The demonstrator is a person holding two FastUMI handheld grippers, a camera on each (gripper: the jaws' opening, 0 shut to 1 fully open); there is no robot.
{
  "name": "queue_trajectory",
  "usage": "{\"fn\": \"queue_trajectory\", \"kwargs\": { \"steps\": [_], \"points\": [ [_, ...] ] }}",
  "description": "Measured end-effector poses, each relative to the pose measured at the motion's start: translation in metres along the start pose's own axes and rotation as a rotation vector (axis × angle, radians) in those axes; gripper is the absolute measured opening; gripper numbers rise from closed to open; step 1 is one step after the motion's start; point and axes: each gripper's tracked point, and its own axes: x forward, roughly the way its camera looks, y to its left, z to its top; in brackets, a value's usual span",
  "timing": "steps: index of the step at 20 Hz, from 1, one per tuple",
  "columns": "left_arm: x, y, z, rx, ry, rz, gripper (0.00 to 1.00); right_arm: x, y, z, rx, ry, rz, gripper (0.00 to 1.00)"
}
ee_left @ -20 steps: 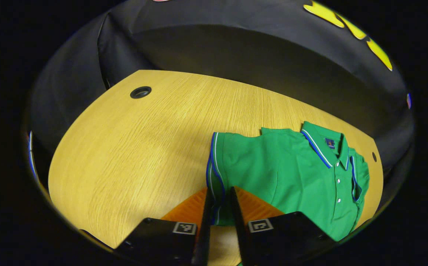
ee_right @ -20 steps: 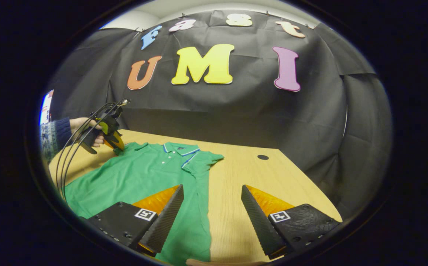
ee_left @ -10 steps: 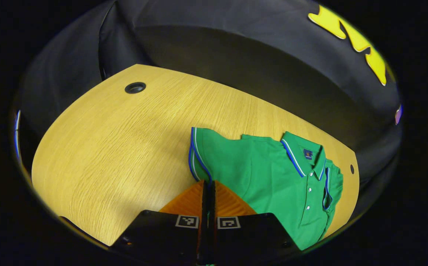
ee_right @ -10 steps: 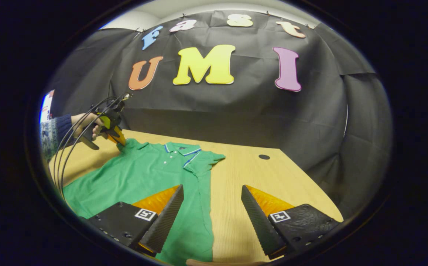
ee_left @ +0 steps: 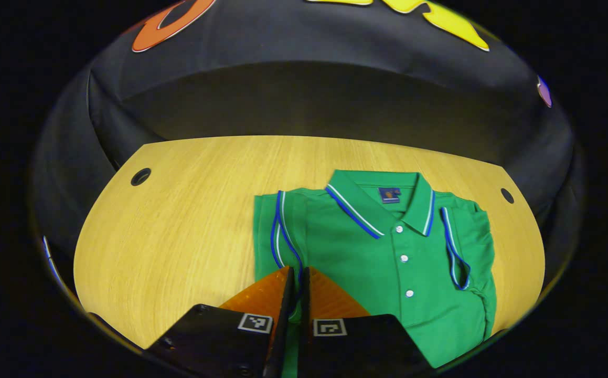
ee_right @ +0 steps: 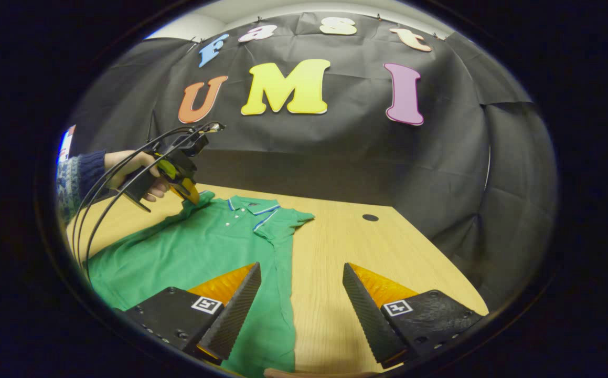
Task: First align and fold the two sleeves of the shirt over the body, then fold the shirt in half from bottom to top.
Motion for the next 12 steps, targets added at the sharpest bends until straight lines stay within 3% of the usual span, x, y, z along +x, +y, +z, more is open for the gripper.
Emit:
{"fn": "queue_trajectory", "kwargs": {
  "steps": [2, 3, 5, 9, 12],
  "points": [
    [-0.01, -0.012, 0.005, 0.038, -0.034, 0.0, 0.35, 0.0, -0.001, -0.003, 0.003, 0.007, -0.003, 0.95],
    [-0.018, -0.015, 0.008, 0.052, -0.064, 0.013, 0.67, -0.001, 0.0, -0.003, 0.003, 0.01, -0.003, 0.95],
    [-0.042, -0.03, 0.013, 0.027, -0.118, -0.037, 0.86, -0.004, 0.003, -0.003, 0.001, 0.008, -0.002, 0.95],
    [-0.105, -0.02, 0.02, -0.021, -0.263, -0.033, 0.96, -0.02, 0.013, 0.001, -0.011, -0.018, -0.001, 0.95],
    [-0.154, 0.012, 0.019, -0.008, -0.396, 0.068, 1.0, -0.035, 0.018, 0.009, 0.026, -0.054, -0.021, 0.95]
  ]
}}
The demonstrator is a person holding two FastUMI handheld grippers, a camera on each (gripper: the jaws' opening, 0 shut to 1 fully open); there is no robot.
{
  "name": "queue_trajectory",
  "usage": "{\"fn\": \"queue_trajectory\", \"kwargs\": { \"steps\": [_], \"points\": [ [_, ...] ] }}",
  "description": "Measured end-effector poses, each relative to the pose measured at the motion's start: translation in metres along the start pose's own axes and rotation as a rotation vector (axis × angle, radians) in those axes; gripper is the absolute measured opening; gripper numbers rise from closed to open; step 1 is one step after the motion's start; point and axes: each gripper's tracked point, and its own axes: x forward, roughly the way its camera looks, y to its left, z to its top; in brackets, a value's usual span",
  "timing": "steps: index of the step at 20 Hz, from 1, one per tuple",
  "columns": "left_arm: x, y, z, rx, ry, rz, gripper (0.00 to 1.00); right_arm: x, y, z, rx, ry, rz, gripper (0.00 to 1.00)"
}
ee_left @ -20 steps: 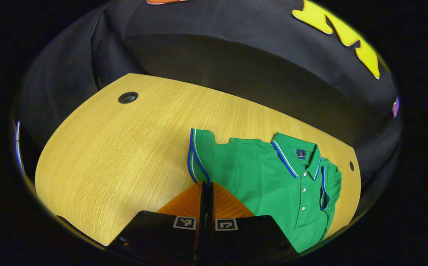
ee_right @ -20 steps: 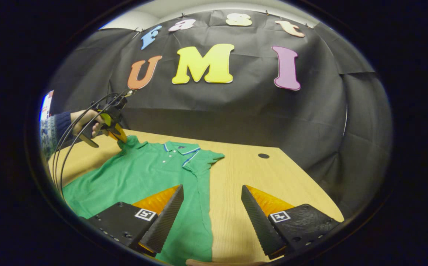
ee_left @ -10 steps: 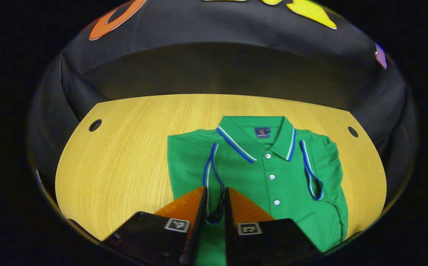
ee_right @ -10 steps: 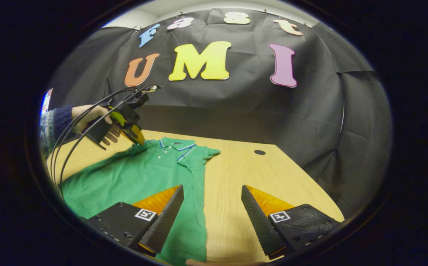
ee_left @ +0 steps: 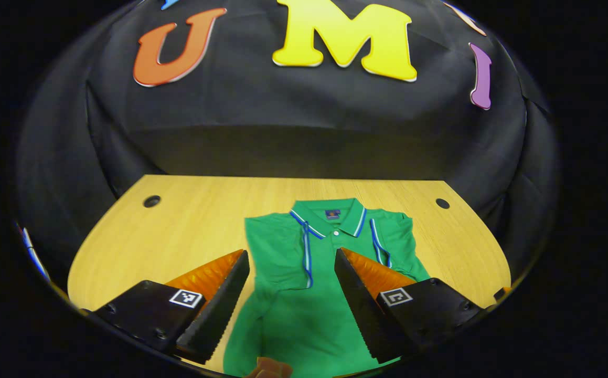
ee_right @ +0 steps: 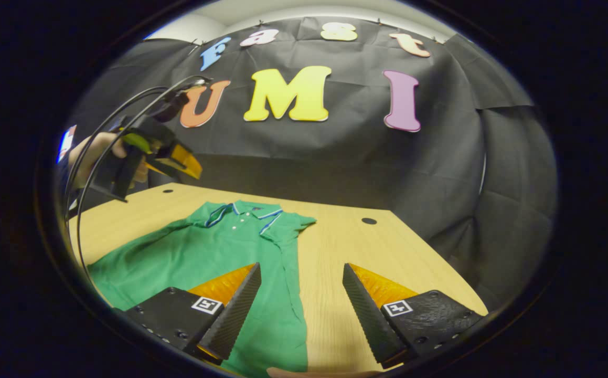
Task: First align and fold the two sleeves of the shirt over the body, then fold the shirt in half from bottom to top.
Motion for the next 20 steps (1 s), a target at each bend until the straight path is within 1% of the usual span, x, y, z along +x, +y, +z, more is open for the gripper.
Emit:
{"fn": "queue_trajectory", "kwargs": {
  "steps": [1, 2, 5, 9, 10, 12, 15, 18, 19, 20],
  "points": [
    [-0.015, 0.005, 0.003, 0.008, -0.041, 0.017, 1.0, -0.005, 0.004, 0.003, 0.006, -0.002, 0.009, 0.95],
    [-0.029, 0.007, 0.002, 0.009, -0.073, 0.016, 1.0, -0.01, 0.007, 0.004, 0.005, -0.004, 0.012, 0.95],
    [-0.074, 0.006, -0.017, 0.004, -0.119, -0.019, 1.0, -0.034, 0.01, 0.018, -0.012, -0.041, 0.005, 0.95],
    [-0.121, 0.006, -0.064, 0.006, -0.137, -0.06, 1.0, -0.064, 0.016, 0.012, -0.056, -0.055, -0.017, 0.93],
    [-0.129, 0.009, -0.075, 0.01, -0.147, -0.058, 1.0, -0.07, 0.017, 0.007, -0.065, -0.053, -0.018, 0.95],
    [-0.143, 0.015, -0.106, 0.01, -0.152, -0.055, 1.0, -0.082, 0.018, -0.005, -0.097, -0.041, -0.019, 0.95],
    [-0.154, 0.025, -0.161, -0.008, -0.097, -0.049, 1.0, -0.088, 0.018, -0.038, -0.114, 0.028, -0.01, 0.95],
    [-0.155, 0.037, -0.218, 0.012, 0.014, -0.026, 1.0, -0.087, 0.019, -0.076, -0.068, 0.125, 0.016, 0.95],
    [-0.153, 0.041, -0.234, 0.011, 0.049, -0.013, 1.0, -0.086, 0.018, -0.087, -0.05, 0.153, 0.019, 0.98],
    [-0.153, 0.041, -0.25, 0.004, 0.09, -0.018, 1.0, -0.086, 0.018, -0.097, -0.032, 0.179, 0.024, 0.96]
  ]
}}
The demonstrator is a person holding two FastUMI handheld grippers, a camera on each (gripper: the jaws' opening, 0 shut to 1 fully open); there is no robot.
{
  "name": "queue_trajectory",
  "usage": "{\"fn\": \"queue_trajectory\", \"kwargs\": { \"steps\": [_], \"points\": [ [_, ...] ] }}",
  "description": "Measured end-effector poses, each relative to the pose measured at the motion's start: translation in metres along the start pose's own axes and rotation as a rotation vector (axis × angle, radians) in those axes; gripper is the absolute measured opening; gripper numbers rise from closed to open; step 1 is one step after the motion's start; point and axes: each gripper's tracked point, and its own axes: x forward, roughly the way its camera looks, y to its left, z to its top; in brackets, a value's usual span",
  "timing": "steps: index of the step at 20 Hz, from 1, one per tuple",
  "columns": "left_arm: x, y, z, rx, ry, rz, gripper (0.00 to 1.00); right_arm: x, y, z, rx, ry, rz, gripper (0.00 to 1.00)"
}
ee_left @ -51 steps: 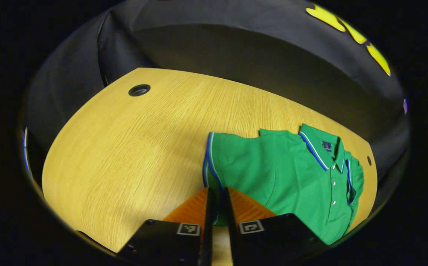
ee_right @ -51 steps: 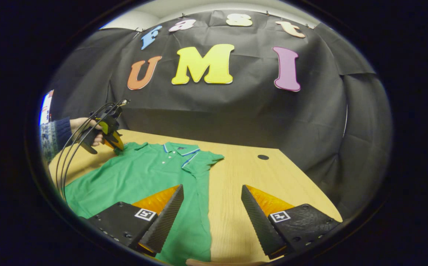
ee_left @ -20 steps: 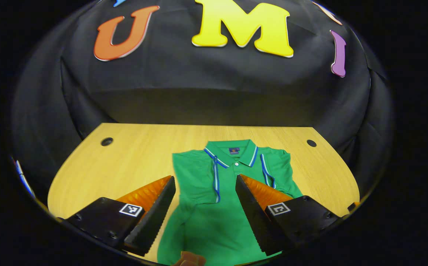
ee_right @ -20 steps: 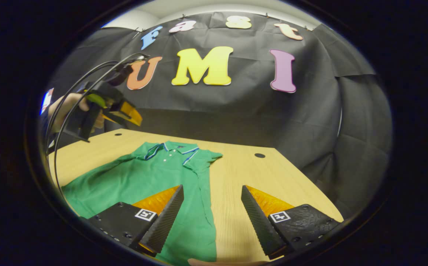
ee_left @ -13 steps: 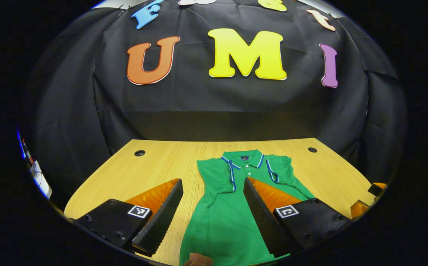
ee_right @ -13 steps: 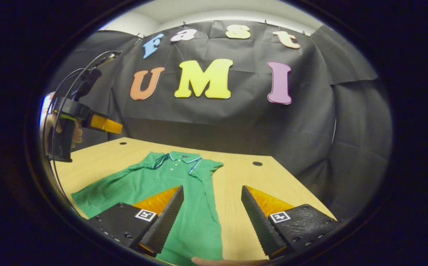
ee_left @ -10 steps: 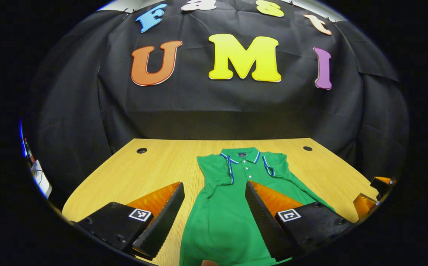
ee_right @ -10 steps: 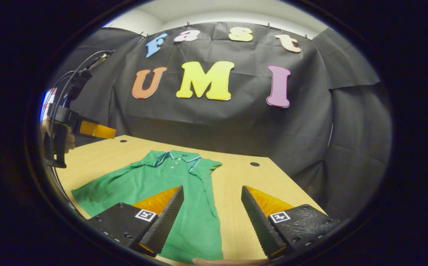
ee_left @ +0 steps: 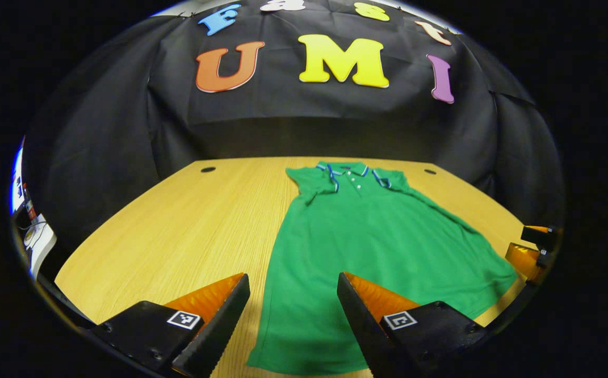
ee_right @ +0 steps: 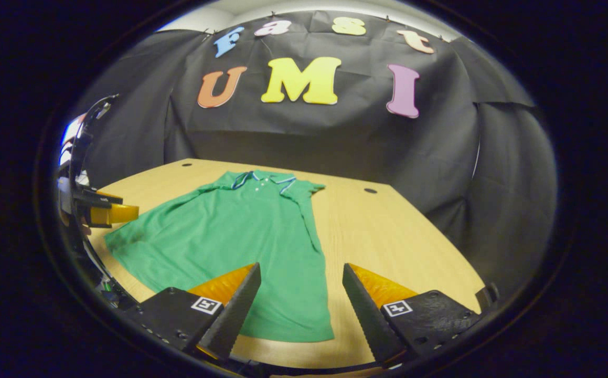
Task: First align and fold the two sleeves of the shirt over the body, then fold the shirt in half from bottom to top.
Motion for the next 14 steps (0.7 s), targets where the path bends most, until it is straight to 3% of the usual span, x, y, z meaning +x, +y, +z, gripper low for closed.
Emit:
{"fn": "queue_trajectory", "kwargs": {
  "steps": [4, 5, 6, 12, 13, 14],
  "points": [
    [-0.005, -0.004, -0.02, -0.019, 0.047, -0.015, 1.0, -0.001, 0.0, -0.016, 0.06, 0.049, 0.015, 0.99],
    [-0.009, -0.002, -0.024, -0.013, 0.052, -0.008, 1.0, -0.002, 0.001, -0.018, 0.058, 0.055, 0.015, 0.94],
    [-0.012, -0.002, -0.026, -0.011, 0.053, -0.006, 1.0, -0.003, 0.002, -0.021, 0.052, 0.061, 0.014, 0.98],
    [-0.018, -0.004, -0.034, -0.023, 0.064, -0.015, 1.0, -0.002, 0.007, -0.036, 0.035, 0.099, 0.016, 0.94],
    [-0.019, -0.004, -0.034, -0.013, 0.065, -0.019, 1.0, -0.001, 0.007, -0.04, 0.05, 0.116, 0.024, 0.98],
    [-0.019, -0.004, -0.034, -0.007, 0.066, -0.026, 1.0, 0.001, 0.007, -0.039, 0.083, 0.115, 0.031, 0.92]
  ]
}}
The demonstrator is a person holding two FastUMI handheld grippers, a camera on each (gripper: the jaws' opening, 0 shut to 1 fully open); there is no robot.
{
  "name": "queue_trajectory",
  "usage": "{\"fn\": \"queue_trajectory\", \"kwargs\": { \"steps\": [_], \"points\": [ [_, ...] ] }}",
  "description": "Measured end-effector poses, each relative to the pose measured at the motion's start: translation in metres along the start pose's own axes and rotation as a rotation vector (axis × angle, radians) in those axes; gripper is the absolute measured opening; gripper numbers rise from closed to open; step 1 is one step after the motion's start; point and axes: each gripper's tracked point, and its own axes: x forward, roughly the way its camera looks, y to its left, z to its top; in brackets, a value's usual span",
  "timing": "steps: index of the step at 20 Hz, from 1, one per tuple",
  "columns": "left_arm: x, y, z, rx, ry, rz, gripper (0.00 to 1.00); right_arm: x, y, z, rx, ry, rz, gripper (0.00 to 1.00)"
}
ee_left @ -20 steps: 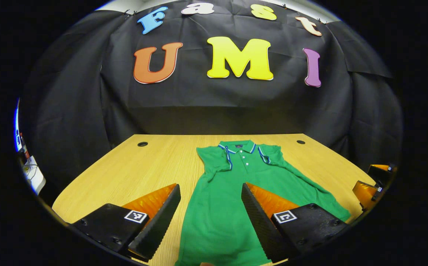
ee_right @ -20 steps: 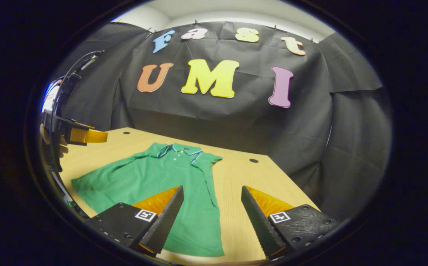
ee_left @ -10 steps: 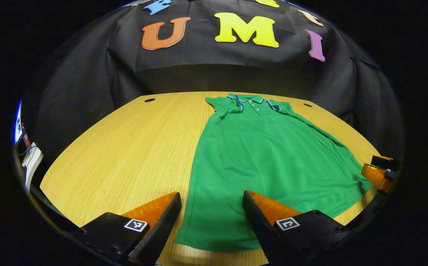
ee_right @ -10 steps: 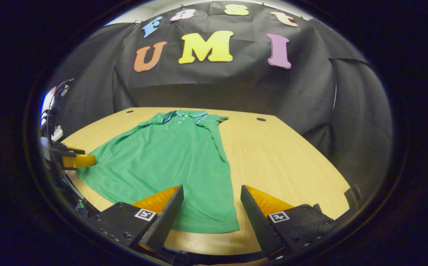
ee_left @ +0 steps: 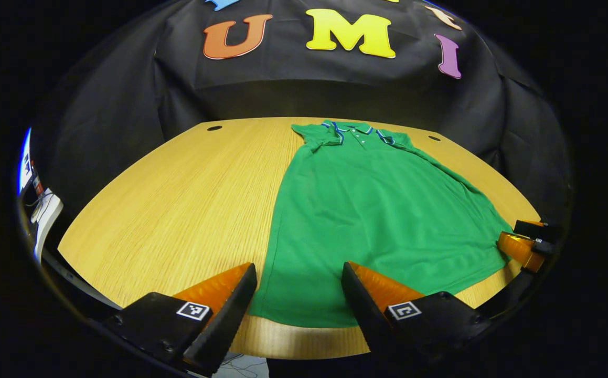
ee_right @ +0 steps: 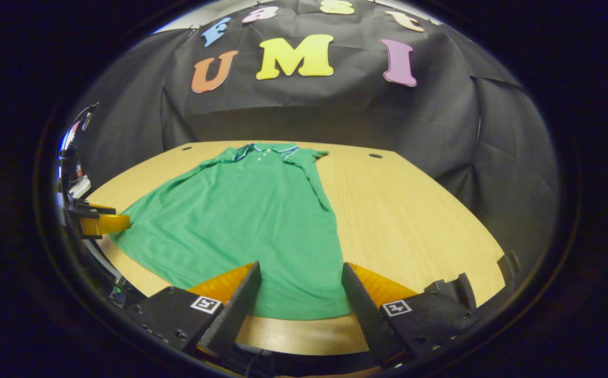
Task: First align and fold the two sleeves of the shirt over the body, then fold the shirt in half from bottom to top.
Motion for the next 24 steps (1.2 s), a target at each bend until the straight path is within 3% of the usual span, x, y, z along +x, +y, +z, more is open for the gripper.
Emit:
{"fn": "queue_trajectory", "kwargs": {
  "steps": [4, 5, 12, 13, 14, 17, 19, 22, 23, 24],
  "points": [
    [0.002, 0.0, 0.001, 0.003, -0.01, -0.006, 0.98, -0.002, -0.01, 0.002, 0.018, 0.009, -0.027, 0.99],
    [0.003, 0.001, 0.001, 0.004, -0.012, -0.007, 0.94, -0.001, -0.009, 0.001, 0.025, 0.015, -0.019, 0.95],
    [0.006, 0.0, 0.005, 0.001, -0.021, -0.015, 0.66, 0.003, -0.012, 0.005, 0.037, 0.006, -0.018, 0.99],
    [0.006, -0.002, 0.004, 0.008, -0.023, -0.021, 0.6, 0.004, -0.003, 0.004, 0.034, 0.013, -0.002, 0.92],
    [0.006, -0.003, 0.004, 0.012, -0.025, -0.027, 0.56, 0.006, 0.001, 0.005, 0.025, 0.0, 0.001, 0.77],
    [0.01, -0.009, 0.007, 0.044, -0.049, -0.037, 0.3, 0.012, 0.018, 0.008, 0.007, -0.021, 0.041, 0.33],
    [0.018, -0.012, 0.012, 0.049, -0.065, -0.039, 0.23, 0.017, 0.021, 0.012, 0.004, -0.035, 0.045, 0.07],
    [0.026, -0.017, 0.02, 0.0, -0.087, -0.056, 0.11, 0.02, 0.021, 0.016, 0.065, -0.026, 0.068, 0.08],
    [0.028, -0.018, 0.023, -0.006, -0.097, -0.068, 0.1, 0.019, 0.019, 0.017, 0.066, -0.024, 0.071, 0.01],
    [0.03, -0.016, 0.025, -0.021, -0.107, -0.063, 0.08, 0.02, 0.018, 0.019, 0.047, -0.025, 0.067, 0.0]
  ]
}}
